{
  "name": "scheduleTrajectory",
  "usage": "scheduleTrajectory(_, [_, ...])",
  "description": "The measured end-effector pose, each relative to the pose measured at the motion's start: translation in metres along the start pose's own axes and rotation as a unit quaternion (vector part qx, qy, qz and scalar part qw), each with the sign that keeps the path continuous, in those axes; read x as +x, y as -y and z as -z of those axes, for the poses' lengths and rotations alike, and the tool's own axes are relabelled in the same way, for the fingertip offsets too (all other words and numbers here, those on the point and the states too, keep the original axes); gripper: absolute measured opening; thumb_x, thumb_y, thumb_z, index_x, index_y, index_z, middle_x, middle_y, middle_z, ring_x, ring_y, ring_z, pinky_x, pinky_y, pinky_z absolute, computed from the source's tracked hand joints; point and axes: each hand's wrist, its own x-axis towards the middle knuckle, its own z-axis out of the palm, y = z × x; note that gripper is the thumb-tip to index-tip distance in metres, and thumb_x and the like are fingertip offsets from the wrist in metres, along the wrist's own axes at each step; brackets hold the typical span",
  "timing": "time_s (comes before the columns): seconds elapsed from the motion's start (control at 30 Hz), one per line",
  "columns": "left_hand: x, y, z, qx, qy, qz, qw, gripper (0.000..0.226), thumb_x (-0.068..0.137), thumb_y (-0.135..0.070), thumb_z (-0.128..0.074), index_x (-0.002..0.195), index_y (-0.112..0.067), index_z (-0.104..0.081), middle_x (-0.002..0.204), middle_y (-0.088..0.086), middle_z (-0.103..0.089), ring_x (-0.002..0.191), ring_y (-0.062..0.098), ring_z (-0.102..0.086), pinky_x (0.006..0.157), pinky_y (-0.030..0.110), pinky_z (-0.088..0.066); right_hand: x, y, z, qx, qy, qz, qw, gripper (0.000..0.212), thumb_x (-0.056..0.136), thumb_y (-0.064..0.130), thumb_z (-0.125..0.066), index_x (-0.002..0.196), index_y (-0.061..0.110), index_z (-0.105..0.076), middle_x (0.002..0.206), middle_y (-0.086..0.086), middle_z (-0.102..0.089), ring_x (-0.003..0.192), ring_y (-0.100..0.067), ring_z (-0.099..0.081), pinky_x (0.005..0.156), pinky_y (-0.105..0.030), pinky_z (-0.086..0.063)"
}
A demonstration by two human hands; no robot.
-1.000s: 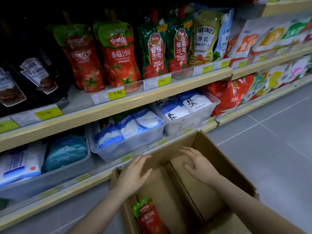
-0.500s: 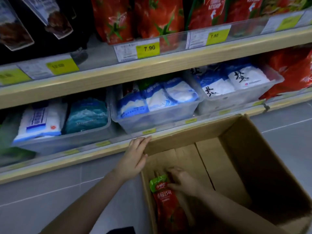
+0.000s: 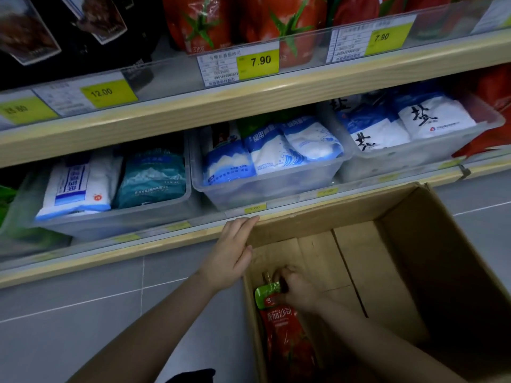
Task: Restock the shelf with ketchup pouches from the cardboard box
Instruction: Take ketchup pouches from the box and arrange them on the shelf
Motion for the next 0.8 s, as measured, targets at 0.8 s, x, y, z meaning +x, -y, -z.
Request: scheduleTrajectory(0.8, [0.006,-0.030,0.029,0.151,0.162,0.115,0.968,0.088,0.082,-0.061,-0.050,0.149,-0.026,-0.006,0.153,-0.003,-0.017,0.140,0.019,-0.015,0.114,0.039,-0.023,-0.118,0.079,0.130,0.270,-0.173,0.133,0.938,0.023,0.085,-0.002,-0.059,0.082,0.010,-0.040,0.060,0.000,-0.054,0.064,-0.012,-0.051,0.058,-0.019,-0.043])
